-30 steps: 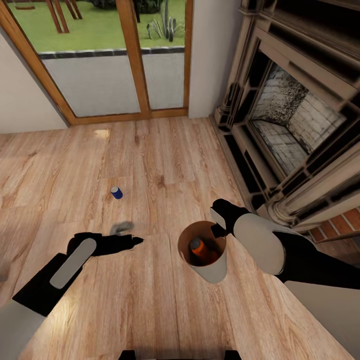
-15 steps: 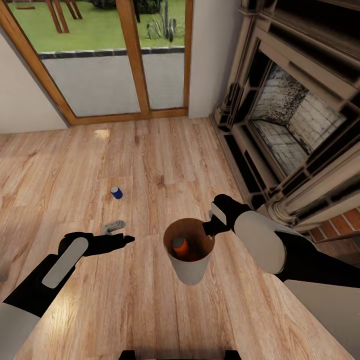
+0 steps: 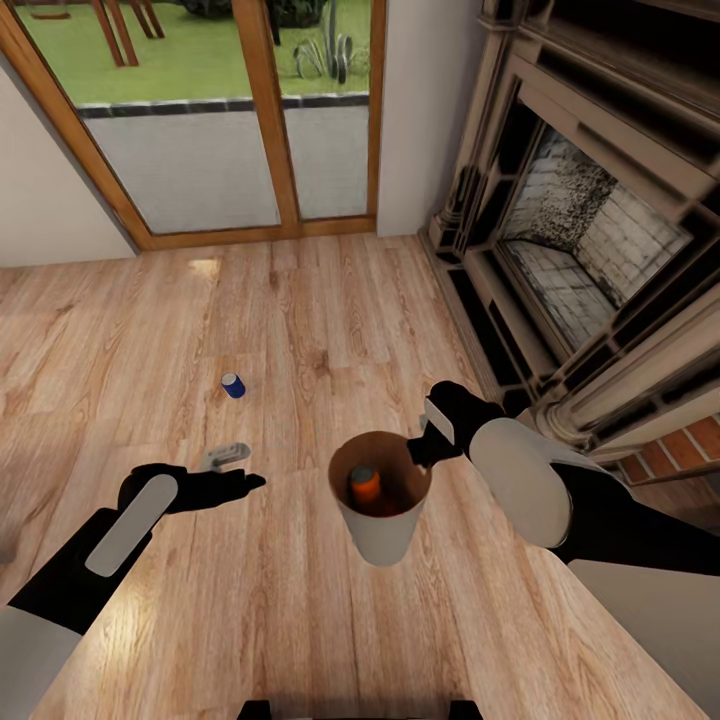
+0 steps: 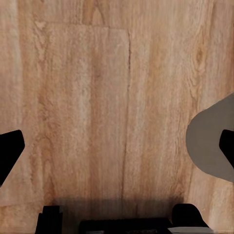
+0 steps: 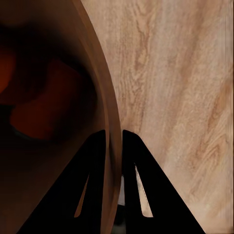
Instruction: Put the three can of soda from the living room inside the tash can in the kitchen.
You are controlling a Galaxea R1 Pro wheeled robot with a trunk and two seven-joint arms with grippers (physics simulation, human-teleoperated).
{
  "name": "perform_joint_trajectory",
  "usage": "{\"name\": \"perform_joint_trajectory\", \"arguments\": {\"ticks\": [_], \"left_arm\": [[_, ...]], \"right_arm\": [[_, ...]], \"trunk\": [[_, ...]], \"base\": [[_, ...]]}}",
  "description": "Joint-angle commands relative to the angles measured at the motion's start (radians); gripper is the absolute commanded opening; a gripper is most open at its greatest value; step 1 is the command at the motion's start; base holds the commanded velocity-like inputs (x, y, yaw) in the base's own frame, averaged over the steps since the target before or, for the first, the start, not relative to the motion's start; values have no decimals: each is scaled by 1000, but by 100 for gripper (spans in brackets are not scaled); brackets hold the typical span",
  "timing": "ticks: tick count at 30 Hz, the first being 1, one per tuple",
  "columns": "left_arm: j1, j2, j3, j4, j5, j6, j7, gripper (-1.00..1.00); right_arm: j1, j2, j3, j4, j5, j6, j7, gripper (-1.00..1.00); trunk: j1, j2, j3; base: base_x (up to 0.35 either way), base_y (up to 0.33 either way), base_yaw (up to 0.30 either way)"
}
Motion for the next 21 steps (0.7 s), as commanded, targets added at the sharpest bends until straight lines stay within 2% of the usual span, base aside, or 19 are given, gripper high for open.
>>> {"name": "perform_joint_trajectory", "arguments": {"ticks": [1,7,21], "left_arm": [[0,0,0,-4,0,15,1,100],[0,0,2,-9,-3,39,3,100],[0,-1,-5,-11,-14,44,6,100]], "right_arm": [[0,0,-18,0,-26,-2,5,-100],[1,0,-17,-1,-25,-7,1,-100],[42,0,-16,-3,-28,-25,5,-100]], "trunk": [[0,0,0],[-19,35,16],[-19,35,16]], "base": [[0,0,0],[0,0,0],[0,0,0]]}}
